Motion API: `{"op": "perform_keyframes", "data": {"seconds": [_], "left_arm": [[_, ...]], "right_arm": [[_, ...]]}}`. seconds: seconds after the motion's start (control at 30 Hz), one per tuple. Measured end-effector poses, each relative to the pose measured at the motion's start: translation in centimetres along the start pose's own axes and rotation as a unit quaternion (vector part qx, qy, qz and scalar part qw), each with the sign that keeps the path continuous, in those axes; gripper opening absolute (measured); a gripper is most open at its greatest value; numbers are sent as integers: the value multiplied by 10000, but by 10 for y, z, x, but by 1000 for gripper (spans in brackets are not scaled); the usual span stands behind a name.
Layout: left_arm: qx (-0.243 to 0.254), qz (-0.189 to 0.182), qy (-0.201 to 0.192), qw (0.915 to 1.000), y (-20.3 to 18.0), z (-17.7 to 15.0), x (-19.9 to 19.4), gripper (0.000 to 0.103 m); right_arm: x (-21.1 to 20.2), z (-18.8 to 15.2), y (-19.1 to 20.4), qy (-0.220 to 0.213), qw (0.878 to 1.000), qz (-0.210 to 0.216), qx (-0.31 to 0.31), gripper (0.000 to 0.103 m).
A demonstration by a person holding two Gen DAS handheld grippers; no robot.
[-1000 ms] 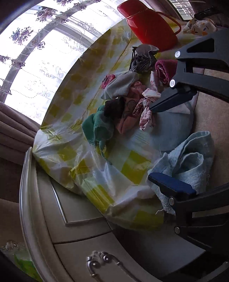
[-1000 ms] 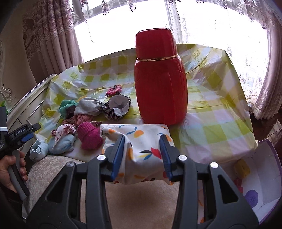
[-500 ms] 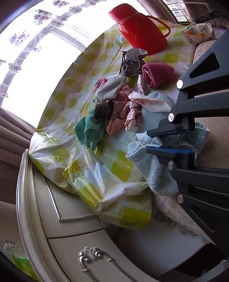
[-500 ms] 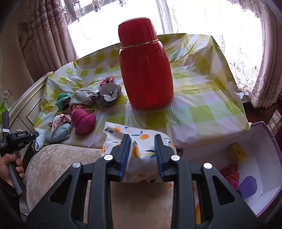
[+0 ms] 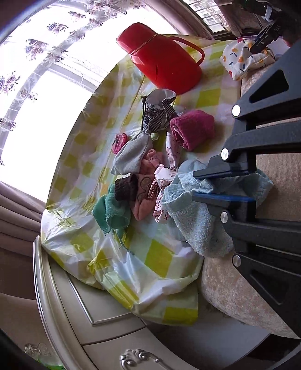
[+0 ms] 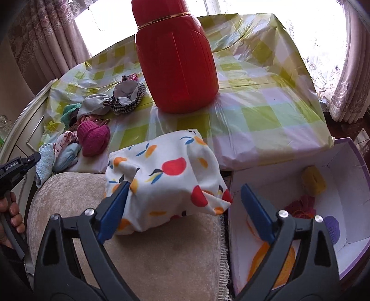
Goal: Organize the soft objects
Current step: 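Carry the fruit-print pouch with right tool to the white box while left carries blue cloth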
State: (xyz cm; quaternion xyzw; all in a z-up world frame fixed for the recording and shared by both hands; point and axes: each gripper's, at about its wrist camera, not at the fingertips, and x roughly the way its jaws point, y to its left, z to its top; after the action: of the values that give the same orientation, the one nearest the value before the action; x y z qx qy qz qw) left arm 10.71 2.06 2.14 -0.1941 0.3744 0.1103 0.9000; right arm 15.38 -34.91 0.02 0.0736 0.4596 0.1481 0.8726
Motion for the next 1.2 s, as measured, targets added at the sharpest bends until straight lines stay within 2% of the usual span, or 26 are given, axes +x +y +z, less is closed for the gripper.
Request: {"op": "perform_keyframes", "data": {"seconds": [0.03, 0.07, 0.1, 0.13, 0.23, 0.43, 0.6, 0.77, 0.97, 1.07, 1.2], "left_arm": [[7, 0, 11, 10000, -1, 0, 1, 13], [19, 5, 16, 10000, -1, -1, 1, 13], [27, 8, 13, 10000, -2, -1, 0, 13], [41, 14, 3, 10000, -3, -2, 0, 13], [115, -40, -37, 9999, -9, -2, -4, 13], [427, -492, -186, 9977, -38, 0, -17, 13], [831, -1092, -249, 9902, -83, -2, -26, 13], [1237, -1716, -93, 9773, -138, -12, -25, 13], [1709, -2342, 197, 9569, -206, -35, -21, 13], [1911, -2528, 300, 9480, -231, -48, -21, 13], [2071, -2619, 372, 9419, -250, -55, -22, 13]], "right_arm": [[4, 1, -1, 54, 9998, 173, 20, 93], [5, 2, -1, 36, 9996, 285, 25, 86], [5, 4, 1, 3, 9992, 385, -41, 61], [4, 6, 6, -19, 9990, 408, -162, 51], [0, 6, 19, -176, 9984, 281, -455, 45], [-17, 5, 8, -385, 9986, 231, -272, 43], [-41, 6, -27, -543, 9985, 5, 99, 43], [-72, 9, -69, -804, 9946, -438, 480, 43], [-96, 6, -112, -954, 9882, -831, 862, 43], [-96, 1, -125, -851, 9879, -772, 1039, 43], [-77, -9, -128, -615, 9902, -463, 1162, 44]]}}
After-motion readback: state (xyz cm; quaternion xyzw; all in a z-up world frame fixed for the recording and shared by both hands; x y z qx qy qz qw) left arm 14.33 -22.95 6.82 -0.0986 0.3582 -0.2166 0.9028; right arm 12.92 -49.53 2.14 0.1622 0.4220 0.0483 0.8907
